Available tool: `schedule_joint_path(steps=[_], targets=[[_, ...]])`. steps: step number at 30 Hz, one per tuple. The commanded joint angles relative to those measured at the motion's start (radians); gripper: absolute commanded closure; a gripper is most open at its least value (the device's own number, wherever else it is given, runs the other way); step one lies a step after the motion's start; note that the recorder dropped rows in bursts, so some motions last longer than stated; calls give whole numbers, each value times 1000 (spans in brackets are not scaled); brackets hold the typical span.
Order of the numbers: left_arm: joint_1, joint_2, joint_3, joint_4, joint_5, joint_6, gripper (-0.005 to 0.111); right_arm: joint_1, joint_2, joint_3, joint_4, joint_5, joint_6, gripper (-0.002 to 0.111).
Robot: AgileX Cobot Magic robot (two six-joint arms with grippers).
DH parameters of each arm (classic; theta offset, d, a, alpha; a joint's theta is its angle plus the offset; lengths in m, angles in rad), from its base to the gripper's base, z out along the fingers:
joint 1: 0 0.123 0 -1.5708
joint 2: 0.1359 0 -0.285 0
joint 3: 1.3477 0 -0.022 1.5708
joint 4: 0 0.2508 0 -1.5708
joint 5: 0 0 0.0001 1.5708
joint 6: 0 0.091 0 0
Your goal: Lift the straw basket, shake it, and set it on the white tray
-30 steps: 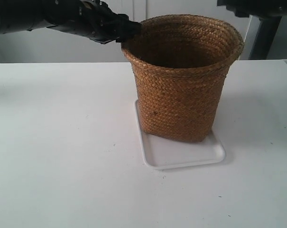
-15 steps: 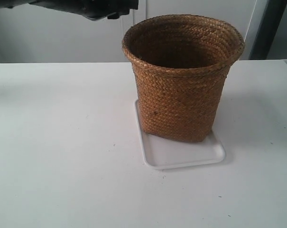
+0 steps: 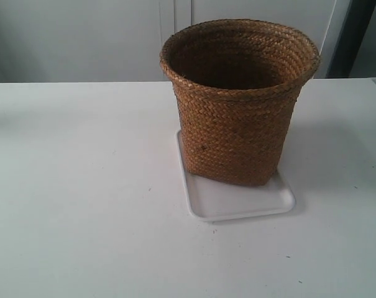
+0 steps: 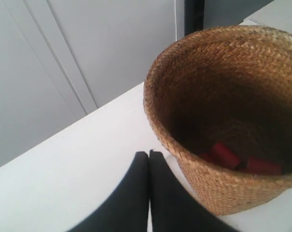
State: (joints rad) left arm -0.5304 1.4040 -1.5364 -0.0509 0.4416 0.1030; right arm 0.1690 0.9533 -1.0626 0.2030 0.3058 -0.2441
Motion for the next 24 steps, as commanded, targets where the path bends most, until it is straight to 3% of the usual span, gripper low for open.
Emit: schedule_joint_path(steps=[1, 7, 10, 12, 14, 17, 24], targets=[[-18, -145, 195, 27, -117, -17, 107, 1, -131, 137, 5, -76, -34, 108], [-18, -415, 639, 25, -478, -130, 107, 1, -368, 438, 9, -133, -44, 108], [-18, -502, 801, 24, -556, -117, 107, 1, -462, 560, 9, -142, -46, 108], [-18, -563, 921, 24, -615, -63, 107, 1, -525, 617, 9, -48, -44, 108], [-18, -584, 978, 24, -664, -92, 107, 1, -551, 621, 9, 52, -44, 108], [-18, -588, 993, 24, -620, -206, 107, 1, -572, 621, 31, 150, -41, 108], [-18, -588, 993, 24, -608, -204, 107, 1, -572, 621, 42, 165, -41, 108]])
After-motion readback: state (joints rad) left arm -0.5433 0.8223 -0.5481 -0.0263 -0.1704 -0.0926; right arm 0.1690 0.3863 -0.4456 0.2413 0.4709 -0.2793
